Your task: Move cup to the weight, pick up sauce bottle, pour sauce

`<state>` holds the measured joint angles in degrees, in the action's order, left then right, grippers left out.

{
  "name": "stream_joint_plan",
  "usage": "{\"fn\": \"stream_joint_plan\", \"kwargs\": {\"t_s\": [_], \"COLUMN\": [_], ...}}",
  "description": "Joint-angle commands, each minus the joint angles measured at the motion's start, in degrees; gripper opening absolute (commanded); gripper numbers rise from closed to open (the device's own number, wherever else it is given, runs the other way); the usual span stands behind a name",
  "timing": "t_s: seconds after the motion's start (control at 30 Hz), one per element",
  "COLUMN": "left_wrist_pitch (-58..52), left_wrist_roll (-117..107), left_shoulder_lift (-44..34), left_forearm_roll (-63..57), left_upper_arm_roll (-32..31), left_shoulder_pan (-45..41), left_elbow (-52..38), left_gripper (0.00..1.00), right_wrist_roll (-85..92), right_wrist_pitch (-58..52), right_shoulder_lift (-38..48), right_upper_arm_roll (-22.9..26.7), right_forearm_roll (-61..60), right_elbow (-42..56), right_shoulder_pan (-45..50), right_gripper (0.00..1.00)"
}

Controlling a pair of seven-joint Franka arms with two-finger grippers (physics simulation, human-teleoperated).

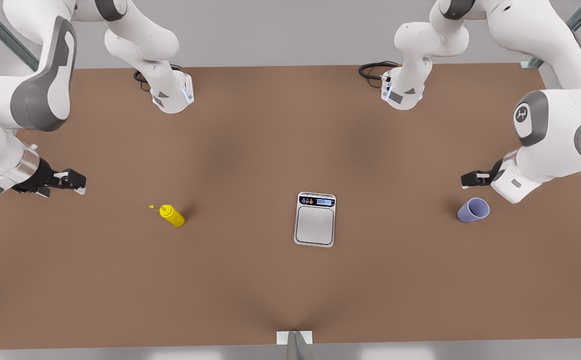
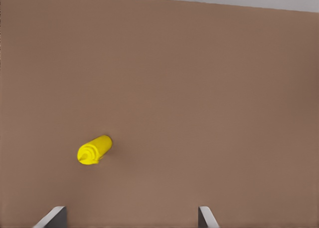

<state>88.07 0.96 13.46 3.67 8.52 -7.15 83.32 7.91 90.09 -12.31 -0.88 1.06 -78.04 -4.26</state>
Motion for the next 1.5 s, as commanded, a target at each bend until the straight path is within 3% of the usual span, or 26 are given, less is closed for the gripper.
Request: {"fn": "stream_joint_plan", "kwargs": {"t_s": [0.0, 0.1, 0.3, 0.63, 1.27, 1.33, 1.4, 1.43, 1.47], "left_wrist_pitch": [0.0, -1.4, 10.4, 22.4, 28.5, 28.6, 28.5, 28.0, 27.9], "left_wrist_roll": [0.0, 0.1, -0.1, 1.9, 3.1, 3.0, 2.9, 2.9, 2.8], "left_shoulder_lift": [0.0, -0.3, -4.6, 4.7, 14.3, 14.8, 15.4, 15.5, 15.5], "left_forearm_roll": [-0.2, -0.2, -0.5, -0.6, -0.4, -0.4, -0.3, -0.3, -0.3], "left_upper_arm_roll": [0.0, 0.0, 0.7, 5.4, 7.6, 7.6, 7.6, 7.6, 7.6], "left_shoulder_pan": [0.0, -0.1, -0.1, 0.0, 0.6, 0.6, 0.6, 0.6, 0.6], "left_elbow": [0.0, 0.3, 16.5, 16.5, 19.0, 19.1, 19.1, 19.2, 19.2], "left_gripper": [1.00, 1.00, 1.00, 1.00, 1.00, 0.89, 0.87, 0.76, 0.75], "right_wrist_roll": [0.0, 0.7, 0.7, 0.7, 0.8, 0.8, 0.8, 0.8, 0.8], "right_wrist_pitch": [0.0, -0.1, -0.2, -0.2, -0.2, -0.2, -0.2, -0.2, -0.2], "right_shoulder_lift": [0.0, 0.0, 0.0, -0.1, -1.0, -1.1, -1.0, -1.1, -1.1], "right_upper_arm_roll": [0.0, 0.0, 0.1, 0.1, 0.1, 0.1, 0.1, 0.1, 0.1], "right_forearm_roll": [0.0, 0.3, 0.3, 0.8, 1.0, 1.0, 1.0, 0.9, 1.0], "right_elbow": [0.0, 0.2, 1.0, 1.7, 1.6, 1.6, 1.6, 1.6, 1.6], "right_shoulder_pan": [0.0, 0.0, -0.4, -1.9, -1.9, -1.9, -1.9, -1.9, -1.9], "right_gripper": [1.00, 1.00, 1.00, 1.00, 1.00, 1.00, 1.00, 1.00, 1.00]}}
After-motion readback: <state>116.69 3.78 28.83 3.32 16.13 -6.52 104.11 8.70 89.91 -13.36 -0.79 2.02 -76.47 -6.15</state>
